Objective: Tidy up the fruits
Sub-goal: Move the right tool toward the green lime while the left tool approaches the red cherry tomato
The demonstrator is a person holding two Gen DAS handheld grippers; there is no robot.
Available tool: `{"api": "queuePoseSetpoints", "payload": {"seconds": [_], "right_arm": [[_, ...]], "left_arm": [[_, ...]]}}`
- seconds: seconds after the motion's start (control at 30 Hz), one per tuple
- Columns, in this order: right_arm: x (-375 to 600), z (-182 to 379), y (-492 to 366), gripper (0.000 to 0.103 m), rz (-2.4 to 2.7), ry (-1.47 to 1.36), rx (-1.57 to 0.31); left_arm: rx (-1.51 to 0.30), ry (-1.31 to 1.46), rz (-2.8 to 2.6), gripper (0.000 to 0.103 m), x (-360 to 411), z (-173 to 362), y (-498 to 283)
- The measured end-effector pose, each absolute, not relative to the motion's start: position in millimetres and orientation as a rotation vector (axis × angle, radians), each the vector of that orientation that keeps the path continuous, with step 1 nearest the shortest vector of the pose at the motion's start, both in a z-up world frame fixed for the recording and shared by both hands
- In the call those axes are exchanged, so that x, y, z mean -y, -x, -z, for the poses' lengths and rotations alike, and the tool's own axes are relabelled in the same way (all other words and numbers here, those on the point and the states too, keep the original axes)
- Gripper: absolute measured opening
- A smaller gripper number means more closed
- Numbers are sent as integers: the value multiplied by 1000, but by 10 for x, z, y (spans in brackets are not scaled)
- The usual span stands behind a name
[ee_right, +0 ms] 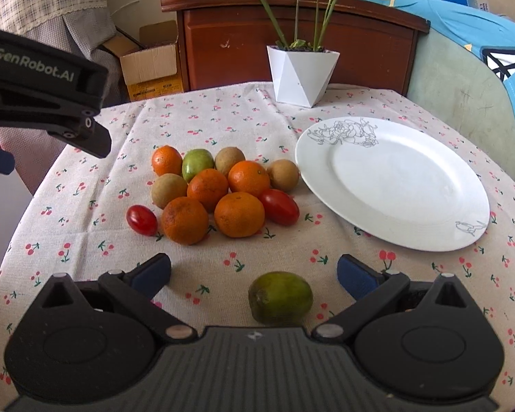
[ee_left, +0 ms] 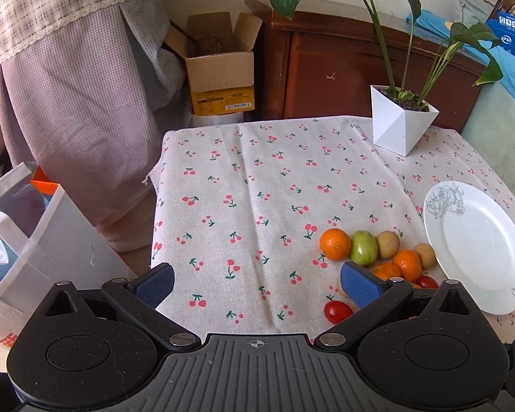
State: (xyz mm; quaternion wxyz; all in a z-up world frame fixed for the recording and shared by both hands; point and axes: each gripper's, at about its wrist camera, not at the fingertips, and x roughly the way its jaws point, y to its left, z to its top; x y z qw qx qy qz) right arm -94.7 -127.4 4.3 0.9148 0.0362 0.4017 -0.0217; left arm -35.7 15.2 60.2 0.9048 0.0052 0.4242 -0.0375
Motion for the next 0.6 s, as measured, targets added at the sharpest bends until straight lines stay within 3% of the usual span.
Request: {"api": "queuePoseSetpoints", "payload": {"seconds": [0.13,0.6], "right_arm": [[1276,-104,871,102,17,-79,-929],[1367,-497,1061,102,79,-150,-894]], "left_arm": [[-871,-27,90,103,-151,-635,406],[-873,-32,54,103,-269,-675,505]]}}
